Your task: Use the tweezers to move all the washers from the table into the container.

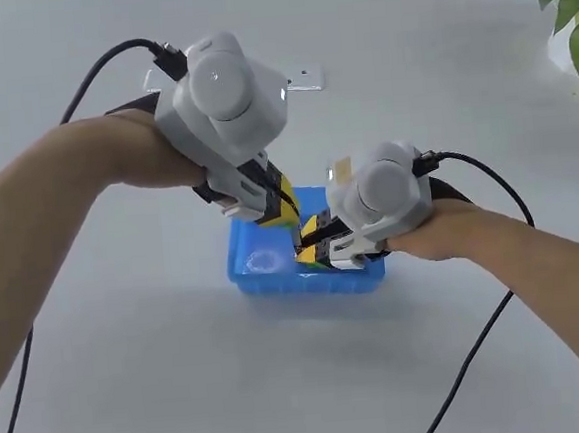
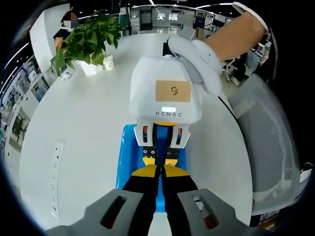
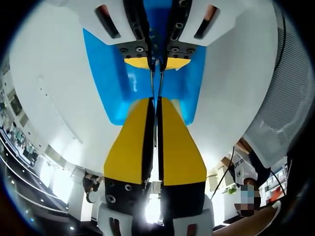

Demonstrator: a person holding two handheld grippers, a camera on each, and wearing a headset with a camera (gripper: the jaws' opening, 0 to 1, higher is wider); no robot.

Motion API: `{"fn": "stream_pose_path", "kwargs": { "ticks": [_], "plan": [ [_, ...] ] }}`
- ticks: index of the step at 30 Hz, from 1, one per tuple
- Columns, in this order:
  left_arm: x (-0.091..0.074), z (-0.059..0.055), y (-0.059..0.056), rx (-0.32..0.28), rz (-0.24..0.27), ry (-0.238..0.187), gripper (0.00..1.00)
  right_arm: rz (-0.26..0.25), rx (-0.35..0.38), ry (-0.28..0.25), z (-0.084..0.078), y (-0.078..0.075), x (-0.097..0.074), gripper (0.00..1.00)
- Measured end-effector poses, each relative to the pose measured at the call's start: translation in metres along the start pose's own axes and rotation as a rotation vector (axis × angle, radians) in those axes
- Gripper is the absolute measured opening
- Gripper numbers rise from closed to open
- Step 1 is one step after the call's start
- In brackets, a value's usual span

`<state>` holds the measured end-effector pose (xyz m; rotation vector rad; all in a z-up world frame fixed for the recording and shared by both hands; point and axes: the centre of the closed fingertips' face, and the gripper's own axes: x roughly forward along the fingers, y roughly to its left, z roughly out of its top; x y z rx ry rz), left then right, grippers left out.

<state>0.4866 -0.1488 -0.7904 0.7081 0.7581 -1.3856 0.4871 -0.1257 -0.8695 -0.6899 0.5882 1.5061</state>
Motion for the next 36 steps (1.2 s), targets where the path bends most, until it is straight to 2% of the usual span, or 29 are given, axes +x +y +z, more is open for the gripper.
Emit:
{"fn": "stream_pose_path", "kwargs": {
  "ticks": [12,23,27,36],
  "plan": [
    [-0.012,0.004,-0.002,0.01,0.013,0.002,0.06,-0.012,-0.008,-0.016,0.011,-0.001,-0.006,0.11],
    [-0.032,0.015,-0.008,0.03,0.032,-0.003,0.06,-0.035,-0.021,-0.036,0.027,0.003,-0.023,0.11],
    [-0.039,0.02,-0.013,0.036,0.039,-0.003,0.05,-0.043,-0.025,-0.046,0.034,0.007,-0.03,0.12],
    [-0.05,0.03,-0.033,0.048,0.043,-0.008,0.05,-0.056,-0.029,-0.08,0.048,0.025,-0.047,0.12]
  ]
}}
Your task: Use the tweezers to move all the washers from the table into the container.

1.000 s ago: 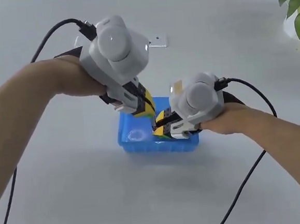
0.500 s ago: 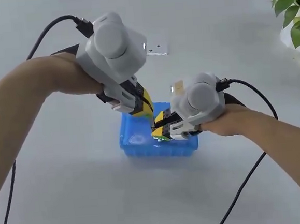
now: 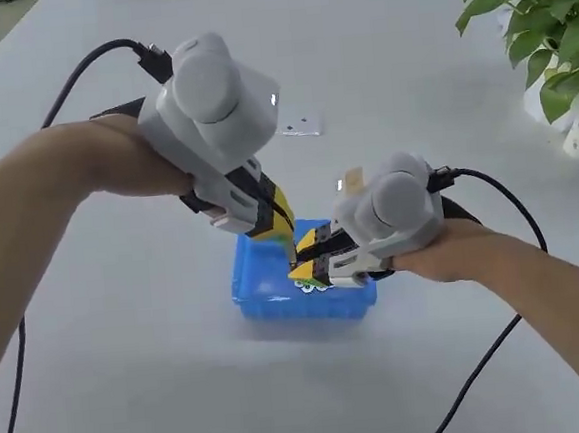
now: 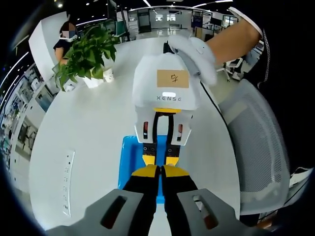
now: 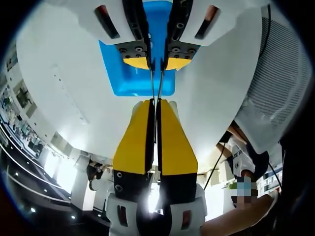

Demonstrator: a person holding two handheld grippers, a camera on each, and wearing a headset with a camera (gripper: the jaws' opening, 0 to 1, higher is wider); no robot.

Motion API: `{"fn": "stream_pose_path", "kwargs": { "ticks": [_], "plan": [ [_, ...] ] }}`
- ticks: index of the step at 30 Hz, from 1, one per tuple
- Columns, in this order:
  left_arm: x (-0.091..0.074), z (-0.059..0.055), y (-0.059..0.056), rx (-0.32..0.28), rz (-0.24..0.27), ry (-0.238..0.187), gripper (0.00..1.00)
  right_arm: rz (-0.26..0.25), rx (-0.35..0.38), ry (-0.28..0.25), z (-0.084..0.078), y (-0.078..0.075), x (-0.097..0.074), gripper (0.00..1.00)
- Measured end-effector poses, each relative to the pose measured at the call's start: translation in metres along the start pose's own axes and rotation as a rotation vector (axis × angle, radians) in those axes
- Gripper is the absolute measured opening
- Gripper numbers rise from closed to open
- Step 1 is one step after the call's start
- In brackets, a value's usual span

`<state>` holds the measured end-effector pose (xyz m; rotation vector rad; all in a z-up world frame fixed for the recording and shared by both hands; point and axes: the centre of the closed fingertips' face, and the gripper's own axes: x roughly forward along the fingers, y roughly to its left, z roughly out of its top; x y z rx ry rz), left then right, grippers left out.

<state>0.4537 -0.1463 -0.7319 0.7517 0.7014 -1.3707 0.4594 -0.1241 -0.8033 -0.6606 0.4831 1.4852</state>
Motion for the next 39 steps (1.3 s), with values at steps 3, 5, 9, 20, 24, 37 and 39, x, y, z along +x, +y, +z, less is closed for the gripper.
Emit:
{"fn": "stream_pose_path", "kwargs": {
  "ticks": [3,5,9,20,24,37,39],
  "plan": [
    [-0.003,0.002,-0.005,0.001,-0.001,-0.005,0.05,-0.004,0.001,-0.008,0.002,0.005,-0.005,0.12],
    [-0.004,0.004,-0.008,0.002,-0.001,-0.008,0.05,-0.005,0.005,-0.014,0.003,0.007,-0.007,0.12],
    [-0.005,0.006,-0.014,0.003,-0.002,-0.014,0.05,-0.002,0.018,-0.031,0.005,0.014,-0.012,0.12],
    [-0.003,0.009,-0.035,0.001,-0.015,-0.029,0.05,-0.003,0.039,-0.039,0.0,0.036,-0.022,0.09],
    [-0.001,0.007,-0.042,-0.003,-0.021,-0.033,0.05,0.003,0.036,-0.026,-0.002,0.044,-0.024,0.08],
    [0.005,-0.012,-0.064,-0.019,-0.03,-0.019,0.05,0.013,-0.007,0.03,-0.01,0.065,-0.024,0.07],
    [0.007,-0.014,-0.067,-0.023,-0.034,-0.022,0.05,0.017,-0.016,0.043,-0.013,0.069,-0.025,0.07]
  ]
}}
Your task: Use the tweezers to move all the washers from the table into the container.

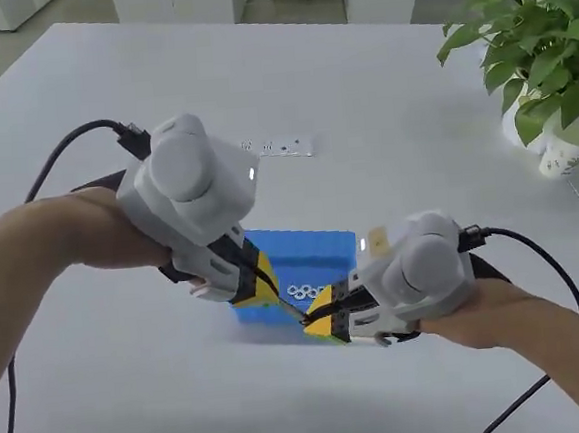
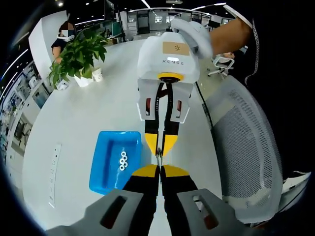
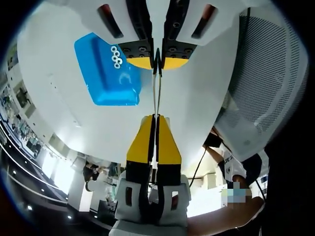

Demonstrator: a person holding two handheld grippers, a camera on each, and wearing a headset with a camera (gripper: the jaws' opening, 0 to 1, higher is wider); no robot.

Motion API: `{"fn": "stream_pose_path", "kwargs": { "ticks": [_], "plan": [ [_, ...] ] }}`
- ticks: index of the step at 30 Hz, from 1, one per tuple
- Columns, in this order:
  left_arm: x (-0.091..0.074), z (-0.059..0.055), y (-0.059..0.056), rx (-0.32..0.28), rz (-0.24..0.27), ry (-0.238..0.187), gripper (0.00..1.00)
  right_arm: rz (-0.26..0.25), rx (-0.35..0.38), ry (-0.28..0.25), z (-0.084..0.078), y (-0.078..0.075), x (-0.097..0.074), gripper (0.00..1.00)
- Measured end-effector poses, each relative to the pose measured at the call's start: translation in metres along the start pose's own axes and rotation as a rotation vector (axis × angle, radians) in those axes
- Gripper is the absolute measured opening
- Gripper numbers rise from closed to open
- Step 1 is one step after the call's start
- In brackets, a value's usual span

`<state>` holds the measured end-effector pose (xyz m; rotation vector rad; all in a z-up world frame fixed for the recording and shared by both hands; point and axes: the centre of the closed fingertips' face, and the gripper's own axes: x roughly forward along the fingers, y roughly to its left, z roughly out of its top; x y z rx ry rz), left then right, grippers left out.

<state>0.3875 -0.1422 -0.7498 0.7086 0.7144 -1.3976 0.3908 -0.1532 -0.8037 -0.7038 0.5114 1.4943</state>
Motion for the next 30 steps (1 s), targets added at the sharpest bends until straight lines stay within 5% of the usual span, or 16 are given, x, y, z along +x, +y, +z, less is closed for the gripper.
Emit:
{"fn": "stream_pose_path", "kwargs": {
  "ticks": [13,30],
  "plan": [
    [0.026,-0.021,-0.016,0.017,0.009,-0.028,0.05,0.016,-0.058,0.088,-0.022,0.017,0.007,0.05],
    [0.047,-0.045,-0.022,0.097,0.015,0.049,0.07,0.045,-0.096,0.172,-0.035,0.024,0.014,0.05]
  ]
}}
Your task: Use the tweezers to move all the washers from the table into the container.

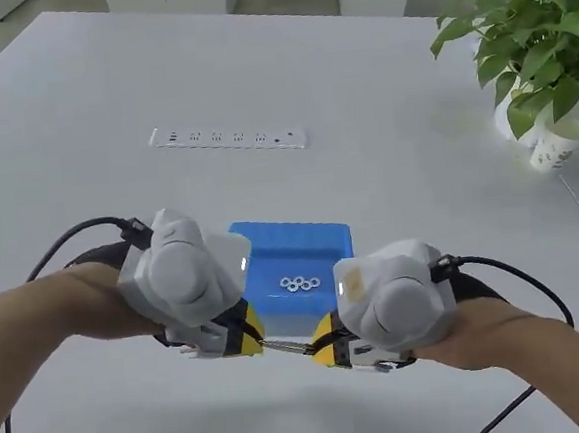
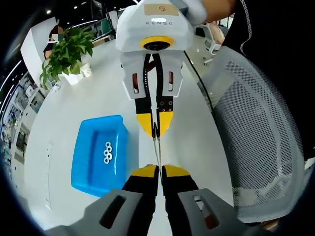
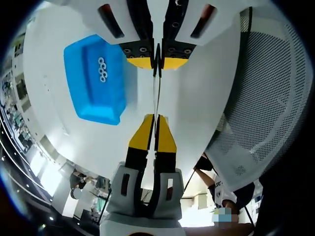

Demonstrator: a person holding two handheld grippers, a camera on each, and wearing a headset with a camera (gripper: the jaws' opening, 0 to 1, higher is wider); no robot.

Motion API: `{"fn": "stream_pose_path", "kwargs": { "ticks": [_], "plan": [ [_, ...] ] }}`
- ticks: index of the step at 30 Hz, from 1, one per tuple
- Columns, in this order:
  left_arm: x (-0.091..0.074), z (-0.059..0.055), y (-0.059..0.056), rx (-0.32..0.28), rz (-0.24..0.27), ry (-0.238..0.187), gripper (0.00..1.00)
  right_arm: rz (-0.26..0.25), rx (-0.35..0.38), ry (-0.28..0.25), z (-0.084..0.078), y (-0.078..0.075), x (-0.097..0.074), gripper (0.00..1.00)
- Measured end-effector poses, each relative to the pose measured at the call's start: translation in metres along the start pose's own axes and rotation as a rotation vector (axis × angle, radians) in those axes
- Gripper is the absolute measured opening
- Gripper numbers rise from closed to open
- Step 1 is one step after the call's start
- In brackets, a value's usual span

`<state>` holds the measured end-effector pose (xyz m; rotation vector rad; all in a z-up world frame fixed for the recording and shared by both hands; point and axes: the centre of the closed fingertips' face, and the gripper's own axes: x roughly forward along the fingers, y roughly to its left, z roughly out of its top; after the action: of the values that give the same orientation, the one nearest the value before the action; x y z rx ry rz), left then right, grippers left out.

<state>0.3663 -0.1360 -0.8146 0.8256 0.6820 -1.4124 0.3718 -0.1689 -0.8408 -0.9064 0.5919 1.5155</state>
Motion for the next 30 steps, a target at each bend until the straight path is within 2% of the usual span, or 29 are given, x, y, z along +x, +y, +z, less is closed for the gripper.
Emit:
{"fn": "stream_pose_path", "kwargs": {
  "ticks": [4,7,11,19,24,30],
  "plan": [
    [0.002,-0.003,-0.004,0.008,-0.002,0.016,0.08,0.006,0.001,0.008,-0.001,0.002,0.001,0.05],
    [0.002,-0.004,-0.004,-0.002,0.001,0.012,0.08,0.015,-0.003,0.022,-0.003,0.004,0.003,0.05],
    [0.006,-0.011,-0.008,-0.002,-0.013,0.041,0.07,0.021,-0.001,0.035,-0.004,0.006,0.005,0.05],
    [0.013,-0.019,-0.013,-0.036,-0.013,0.046,0.06,0.044,0.011,0.046,-0.006,0.013,0.01,0.05],
    [0.019,-0.025,-0.015,-0.059,-0.008,0.038,0.05,0.038,0.019,0.029,-0.007,0.016,0.014,0.06],
    [0.028,-0.028,-0.018,-0.078,-0.015,0.039,0.05,0.027,0.026,0.03,-0.014,0.021,0.021,0.06]
  ]
}}
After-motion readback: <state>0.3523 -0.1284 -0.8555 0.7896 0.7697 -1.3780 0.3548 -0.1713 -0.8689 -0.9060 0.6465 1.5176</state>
